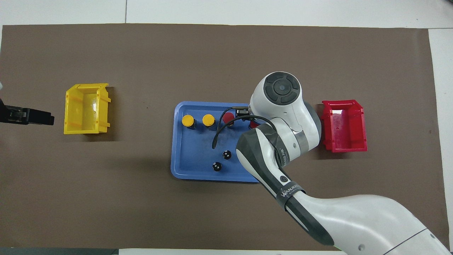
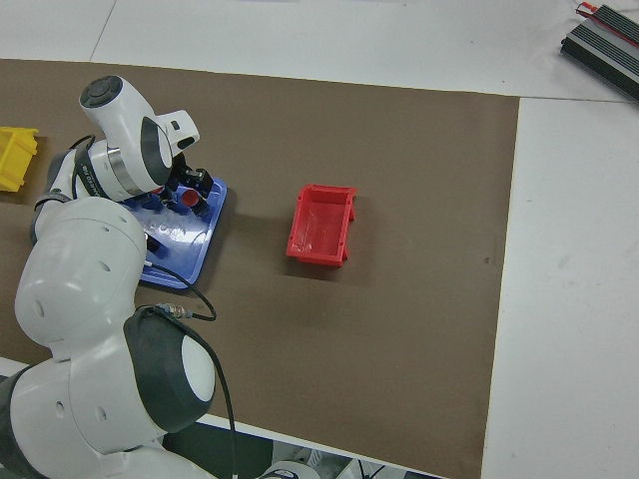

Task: Sort red and yellow buttons by color
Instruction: 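Grasp a red button with the right gripper and carry it to the red bin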

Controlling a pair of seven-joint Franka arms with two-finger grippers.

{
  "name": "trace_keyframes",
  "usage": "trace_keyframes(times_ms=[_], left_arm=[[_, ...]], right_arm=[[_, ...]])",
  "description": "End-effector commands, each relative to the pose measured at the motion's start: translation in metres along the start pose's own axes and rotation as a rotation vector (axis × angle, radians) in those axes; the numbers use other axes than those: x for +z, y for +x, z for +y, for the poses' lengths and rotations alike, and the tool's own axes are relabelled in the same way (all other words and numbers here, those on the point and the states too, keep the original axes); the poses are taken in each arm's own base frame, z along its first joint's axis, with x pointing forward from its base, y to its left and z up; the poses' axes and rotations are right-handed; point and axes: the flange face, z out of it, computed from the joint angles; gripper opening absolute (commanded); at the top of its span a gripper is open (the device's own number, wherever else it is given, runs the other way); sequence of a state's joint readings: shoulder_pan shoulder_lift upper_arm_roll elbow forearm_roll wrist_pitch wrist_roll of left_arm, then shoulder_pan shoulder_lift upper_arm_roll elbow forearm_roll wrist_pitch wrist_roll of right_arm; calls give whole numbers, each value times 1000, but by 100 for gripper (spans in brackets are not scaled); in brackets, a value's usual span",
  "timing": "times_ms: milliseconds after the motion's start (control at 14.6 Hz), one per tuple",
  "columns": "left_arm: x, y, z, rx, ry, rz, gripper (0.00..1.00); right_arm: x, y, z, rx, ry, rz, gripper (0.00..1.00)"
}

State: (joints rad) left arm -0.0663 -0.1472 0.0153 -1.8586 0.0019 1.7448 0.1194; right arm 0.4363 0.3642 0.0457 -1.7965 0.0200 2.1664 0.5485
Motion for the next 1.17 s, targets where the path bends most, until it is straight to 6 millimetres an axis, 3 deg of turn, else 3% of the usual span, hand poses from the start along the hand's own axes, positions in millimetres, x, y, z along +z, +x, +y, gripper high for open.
trace_keyframes(times_ms=[0, 137, 344, 481, 618, 756, 893, 962, 1099], left_arm=[[-2, -6, -1, -16, -12, -1, 100], [-2, -5, -7, -20, -8, 15, 100], [0, -5, -9, -21, -2, 25, 100], [1, -7, -10, -27, -4, 13, 100], [1, -6, -9, -30, -3, 24, 100], [2, 2, 13, -24, -1, 45, 100], [17, 20, 73, -94, -13, 70, 99], [30, 28, 108, -115, -20, 76, 97], [51, 36, 155, -146, -31, 78, 92]], right_arm=[[2, -7, 5, 15, 2, 1, 71], [4, -9, 7, 13, 0, -1, 59], [1, -8, 6, 15, -3, -7, 29], [-27, 7, 6, 18, 3, 1, 19], [-73, 28, 21, 21, -1, -5, 19], [-117, 39, 74, -38, -4, -16, 19], [-151, 41, 154, -102, -12, -48, 20], [-158, 38, 192, -157, -12, -75, 20], [-150, 35, 246, -171, -7, -92, 20]])
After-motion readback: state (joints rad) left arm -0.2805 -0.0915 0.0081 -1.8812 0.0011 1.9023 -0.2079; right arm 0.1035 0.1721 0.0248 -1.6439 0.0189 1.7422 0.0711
